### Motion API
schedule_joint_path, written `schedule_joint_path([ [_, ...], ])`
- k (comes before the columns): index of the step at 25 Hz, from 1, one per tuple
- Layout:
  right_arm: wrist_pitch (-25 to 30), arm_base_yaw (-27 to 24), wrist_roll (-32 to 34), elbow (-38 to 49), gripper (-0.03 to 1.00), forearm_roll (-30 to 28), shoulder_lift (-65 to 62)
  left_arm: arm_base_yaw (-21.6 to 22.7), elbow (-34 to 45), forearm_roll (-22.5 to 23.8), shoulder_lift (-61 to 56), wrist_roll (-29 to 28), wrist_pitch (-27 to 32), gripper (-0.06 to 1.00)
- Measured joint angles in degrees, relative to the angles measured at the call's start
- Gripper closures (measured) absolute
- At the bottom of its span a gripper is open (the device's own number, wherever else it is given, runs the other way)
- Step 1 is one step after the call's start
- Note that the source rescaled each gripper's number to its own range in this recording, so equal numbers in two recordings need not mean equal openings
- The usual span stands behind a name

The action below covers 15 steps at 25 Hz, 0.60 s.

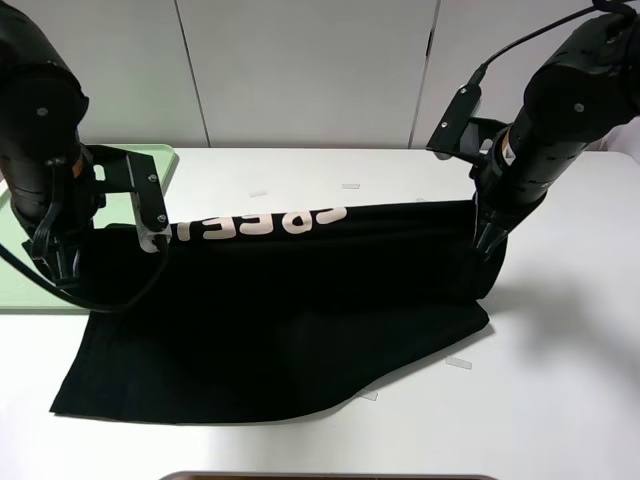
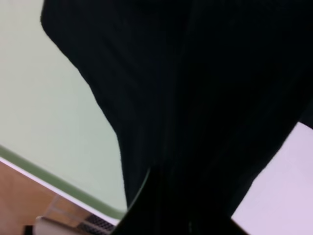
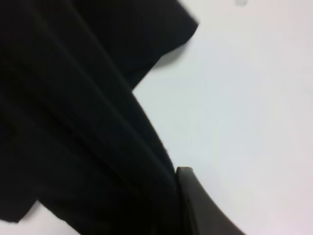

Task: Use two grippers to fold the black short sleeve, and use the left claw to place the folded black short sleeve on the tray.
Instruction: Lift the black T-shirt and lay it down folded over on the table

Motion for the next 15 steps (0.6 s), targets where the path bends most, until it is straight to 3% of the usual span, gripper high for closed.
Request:
schedule_joint_path([
  [6, 1.3, 0.0, -0.05, 1.8, 0.96, -0.23, 0.0, -6.12, 0.52, 4.12, 0.0, -0.38, 2.66, 0.93],
  [9, 0.61, 0.0, -0.22, 1.24, 0.96, -1.29, -0.59, -6.74, 0.24, 6.32, 0.0, -2.81, 3.12, 0.93],
  [14, -2.3, 0.0, 0.32, -1.28, 0.96, -3.61, -1.21, -5.85, -2.84, 18.43, 0.0, -13.27, 3.94, 0.93],
  [15, -5.63, 0.0, 1.95, -1.71, 0.96, -5.99, -1.26, -5.51, -3.33, 20.34, 0.0, -14.56, 4.1, 0.93],
])
